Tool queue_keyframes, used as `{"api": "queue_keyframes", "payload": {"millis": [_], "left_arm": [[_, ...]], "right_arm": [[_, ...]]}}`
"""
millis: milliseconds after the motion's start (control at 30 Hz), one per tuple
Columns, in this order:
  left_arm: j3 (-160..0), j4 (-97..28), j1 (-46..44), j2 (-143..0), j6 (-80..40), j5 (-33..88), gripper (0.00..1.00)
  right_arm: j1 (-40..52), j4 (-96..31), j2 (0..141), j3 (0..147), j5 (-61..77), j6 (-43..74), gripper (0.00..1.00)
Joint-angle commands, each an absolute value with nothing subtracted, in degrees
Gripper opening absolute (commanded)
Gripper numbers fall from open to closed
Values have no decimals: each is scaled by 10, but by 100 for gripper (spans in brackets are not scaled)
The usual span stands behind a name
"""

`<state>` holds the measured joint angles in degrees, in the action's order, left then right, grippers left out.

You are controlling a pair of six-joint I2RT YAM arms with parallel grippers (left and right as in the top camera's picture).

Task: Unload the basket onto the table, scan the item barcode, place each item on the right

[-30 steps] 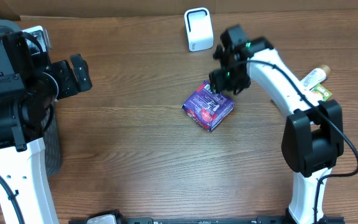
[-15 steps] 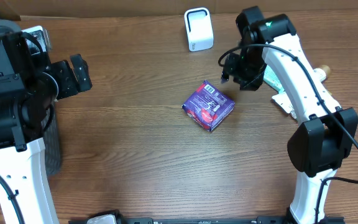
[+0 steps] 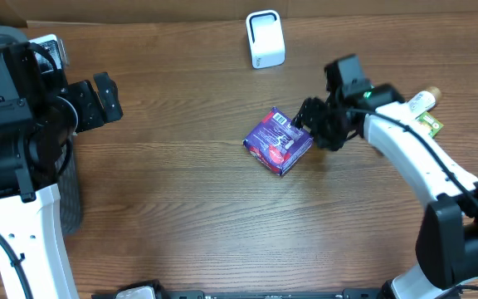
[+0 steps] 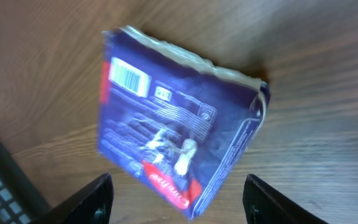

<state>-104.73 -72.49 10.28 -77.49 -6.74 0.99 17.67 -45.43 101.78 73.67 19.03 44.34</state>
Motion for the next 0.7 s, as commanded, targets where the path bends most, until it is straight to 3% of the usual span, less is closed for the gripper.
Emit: {"api": "queue_keyframes", "payload": {"millis": [0, 533, 667], "left_arm": [[-1055, -724, 105, -776, -69, 7, 99], [-1055, -724, 105, -776, -69, 7, 100], [-1055, -724, 105, -776, -69, 7, 100]], "right_arm": [[180, -418, 1020, 679, 226, 514, 67], [232, -199, 1020, 549, 171, 590, 72], [235, -200, 1020, 548, 159, 587, 61]]}}
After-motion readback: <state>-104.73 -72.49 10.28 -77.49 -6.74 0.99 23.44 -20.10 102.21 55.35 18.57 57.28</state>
